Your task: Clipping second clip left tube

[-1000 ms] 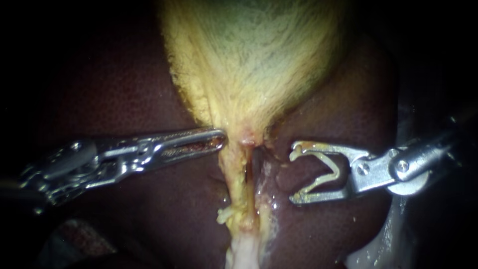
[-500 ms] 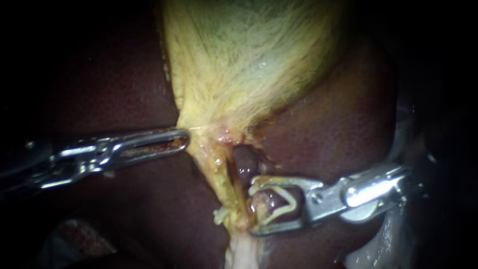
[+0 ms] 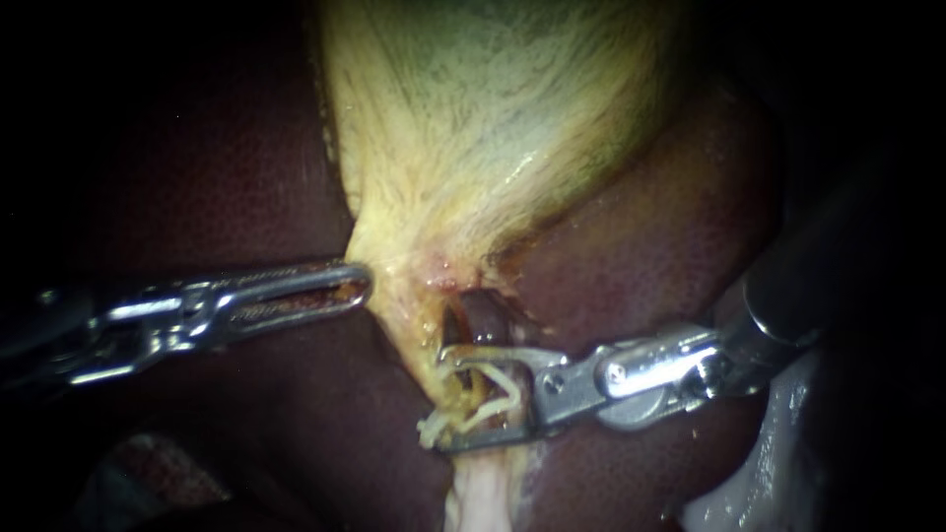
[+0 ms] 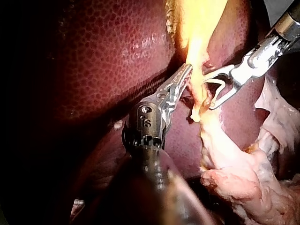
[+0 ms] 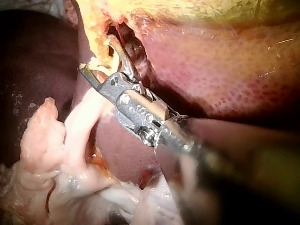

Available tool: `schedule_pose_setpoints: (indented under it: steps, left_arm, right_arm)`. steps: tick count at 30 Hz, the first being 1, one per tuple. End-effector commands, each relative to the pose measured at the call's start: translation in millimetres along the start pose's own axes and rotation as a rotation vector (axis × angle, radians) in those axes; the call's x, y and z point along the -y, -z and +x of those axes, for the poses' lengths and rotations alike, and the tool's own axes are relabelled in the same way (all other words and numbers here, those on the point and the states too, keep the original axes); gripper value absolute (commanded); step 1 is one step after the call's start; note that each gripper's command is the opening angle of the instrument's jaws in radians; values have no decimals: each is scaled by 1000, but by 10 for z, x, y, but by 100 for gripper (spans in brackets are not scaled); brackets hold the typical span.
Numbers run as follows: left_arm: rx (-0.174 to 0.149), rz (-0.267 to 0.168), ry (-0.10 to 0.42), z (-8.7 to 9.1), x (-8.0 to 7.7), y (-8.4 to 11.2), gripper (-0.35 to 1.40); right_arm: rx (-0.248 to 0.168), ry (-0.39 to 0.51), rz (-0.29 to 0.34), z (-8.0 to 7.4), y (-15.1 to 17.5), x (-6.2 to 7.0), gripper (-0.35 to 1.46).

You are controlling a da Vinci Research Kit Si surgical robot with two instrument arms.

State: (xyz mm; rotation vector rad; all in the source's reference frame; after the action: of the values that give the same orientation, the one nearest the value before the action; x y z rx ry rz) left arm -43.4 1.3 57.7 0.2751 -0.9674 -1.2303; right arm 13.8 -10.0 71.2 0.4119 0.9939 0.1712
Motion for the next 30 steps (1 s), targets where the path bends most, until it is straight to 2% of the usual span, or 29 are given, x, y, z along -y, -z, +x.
schedule_pose_setpoints:
  steps: [1,7,10,12,17,19,21,30]
  left_arm:
    - [3,0,0,0,1,1,-35]
    - [13,-3,5,-5,10,2,-35]
    - [14,1,6,-6,14,0,-35]
    - [14,3,7,-6,16,-2,-35]
    - [16,5,8,-7,16,-11,-35]
    - [16,5,8,-8,16,-15,-35]
    - [16,6,8,-8,17,-18,-35]
    - [14,11,8,-7,19,-22,-35]
  right_arm:
    - [7,0,-8,-2,1,-2,58]
    - [13,-2,-13,-2,-6,-6,58]
    - [14,-1,-16,0,-15,-2,59]
    - [14,5,-12,1,-21,6,59]
    - [8,20,71,3,-35,26,56]
    - [4,24,115,6,-40,29,53]
    - [2,33,138,10,-46,28,52]
    - [16,53,125,13,-55,24,44]
